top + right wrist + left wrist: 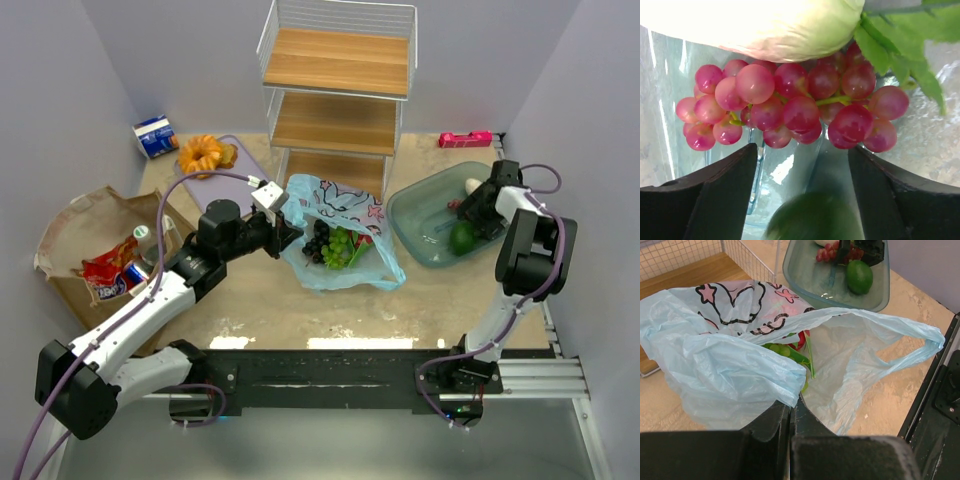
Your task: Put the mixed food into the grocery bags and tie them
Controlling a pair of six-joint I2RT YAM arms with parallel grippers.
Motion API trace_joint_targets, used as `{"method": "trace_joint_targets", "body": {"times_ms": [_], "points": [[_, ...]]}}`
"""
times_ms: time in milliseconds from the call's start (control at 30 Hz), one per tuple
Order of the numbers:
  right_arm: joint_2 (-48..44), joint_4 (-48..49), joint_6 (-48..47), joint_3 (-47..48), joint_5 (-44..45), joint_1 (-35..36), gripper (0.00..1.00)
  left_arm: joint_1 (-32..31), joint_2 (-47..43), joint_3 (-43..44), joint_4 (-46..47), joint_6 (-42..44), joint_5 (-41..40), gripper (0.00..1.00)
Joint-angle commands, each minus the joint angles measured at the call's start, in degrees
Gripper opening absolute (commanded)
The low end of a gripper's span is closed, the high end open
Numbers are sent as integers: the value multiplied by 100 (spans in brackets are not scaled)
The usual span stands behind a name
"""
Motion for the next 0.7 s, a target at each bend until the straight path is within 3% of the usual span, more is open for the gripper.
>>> {"method": "trace_joint_targets", "body": {"times_ms": [0,267,500,667], "points": [[-134,96,19,-194,-210,-14,69,10,-42,186,194,49,80,0],[-1169,-27,-639,-273,-105,-5,75,10,-33,186,194,67,53,0],[-2567,615,-1763,-1213,-984,126,83,19,-42,186,194,67,97,0],[-2560,-52,-1994,-1232,-633,742,86,10,-51,177,220,32,176,0]]}}
